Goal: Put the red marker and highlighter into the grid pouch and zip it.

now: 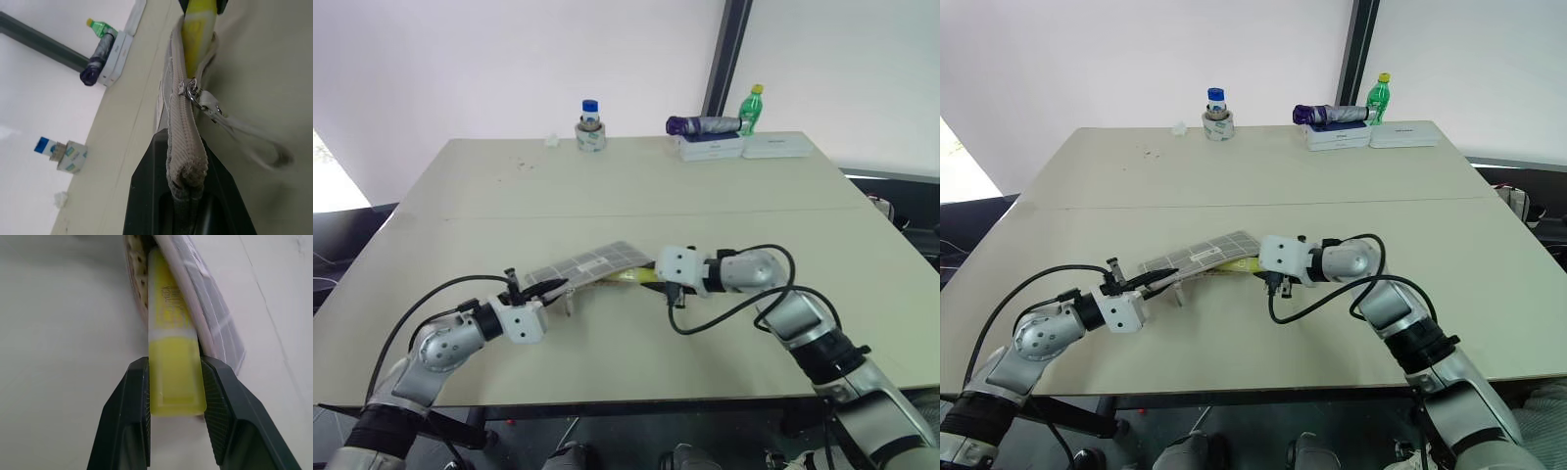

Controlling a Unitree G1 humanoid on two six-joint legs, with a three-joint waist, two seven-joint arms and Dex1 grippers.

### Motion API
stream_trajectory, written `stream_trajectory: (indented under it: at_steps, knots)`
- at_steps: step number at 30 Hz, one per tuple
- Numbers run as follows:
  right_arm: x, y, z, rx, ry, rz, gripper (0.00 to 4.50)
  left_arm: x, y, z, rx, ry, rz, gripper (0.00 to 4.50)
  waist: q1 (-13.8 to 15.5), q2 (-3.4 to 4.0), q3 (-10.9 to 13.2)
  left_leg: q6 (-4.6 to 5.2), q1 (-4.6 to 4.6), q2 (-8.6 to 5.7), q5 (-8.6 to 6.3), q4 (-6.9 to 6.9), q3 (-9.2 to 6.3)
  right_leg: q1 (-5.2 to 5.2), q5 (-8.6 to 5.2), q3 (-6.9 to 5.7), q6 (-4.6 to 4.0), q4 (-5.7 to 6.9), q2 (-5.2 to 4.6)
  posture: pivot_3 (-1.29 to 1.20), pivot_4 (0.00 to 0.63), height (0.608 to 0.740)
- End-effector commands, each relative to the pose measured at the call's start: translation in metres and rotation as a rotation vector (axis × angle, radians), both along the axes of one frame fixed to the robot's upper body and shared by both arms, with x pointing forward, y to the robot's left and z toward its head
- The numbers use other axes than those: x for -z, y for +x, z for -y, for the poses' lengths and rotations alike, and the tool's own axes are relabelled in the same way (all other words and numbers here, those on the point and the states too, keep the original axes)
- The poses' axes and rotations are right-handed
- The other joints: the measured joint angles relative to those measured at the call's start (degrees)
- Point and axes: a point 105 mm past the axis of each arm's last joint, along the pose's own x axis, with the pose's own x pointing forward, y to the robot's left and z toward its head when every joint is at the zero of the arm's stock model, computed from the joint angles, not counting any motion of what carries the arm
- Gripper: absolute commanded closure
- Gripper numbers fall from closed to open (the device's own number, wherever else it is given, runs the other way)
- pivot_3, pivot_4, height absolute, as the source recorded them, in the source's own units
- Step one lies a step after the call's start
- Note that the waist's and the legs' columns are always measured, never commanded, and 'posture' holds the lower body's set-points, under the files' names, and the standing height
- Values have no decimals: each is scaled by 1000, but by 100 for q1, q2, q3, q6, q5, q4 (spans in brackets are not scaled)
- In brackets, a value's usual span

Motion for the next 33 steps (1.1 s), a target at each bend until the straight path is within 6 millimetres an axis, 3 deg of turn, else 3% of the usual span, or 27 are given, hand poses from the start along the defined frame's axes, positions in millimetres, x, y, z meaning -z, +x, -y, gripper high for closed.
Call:
stream_trajectory:
  at_steps: [1,10,14,15,16,20,23,28,33]
  knots:
    - [-16,-5,-19,-128,3,109,3611,-8,-6,7,56,-6,27,4500,0,0,0,-1,0,-1,1,1,2,1,0,0,0,0,0,0,150,740]
    - [-13,-10,-33,-250,34,216,3611,-14,-13,5,73,-60,21,4500,7,0,0,-5,1,-1,3,2,4,3,0,0,1,0,3,0,150,740]
    - [-3,-9,-28,-245,19,169,3611,-14,-13,3,67,-58,23,4500,9,0,0,-6,1,-1,4,3,5,4,0,1,1,0,4,0,150,740]
    - [-3,-8,-26,-231,21,158,2588,-14,-13,3,66,-63,22,4500,9,0,0,-6,1,-1,4,3,4,4,0,1,1,0,4,0,150,740]
    - [-2,-6,-24,-220,23,150,2260,-14,-13,3,65,-66,20,4500,8,0,0,-6,2,-1,4,3,4,4,0,1,1,0,4,0,150,740]
    - [-11,-4,-13,-177,54,138,135,-14,-10,2,40,-100,7,4500,12,0,0,-6,2,-1,4,3,4,4,0,1,1,0,4,0,150,740]
    - [-17,-7,-2,-149,82,111,61,-13,-9,-1,21,-118,-5,4500,25,0,0,-6,1,-1,4,5,4,5,0,1,1,0,4,0,150,740]
    - [-20,-31,17,-106,204,-21,61,-13,-8,-6,-8,-134,-14,4500,22,0,0,-5,1,0,3,4,-1,8,0,1,1,-1,1,0,150,740]
    - [-36,-25,71,167,453,-115,61,-8,-9,-9,-25,-135,-24,4500,22,-1,0,20,5,1,-12,7,-10,13,2,0,-1,2,2,0,150,740]
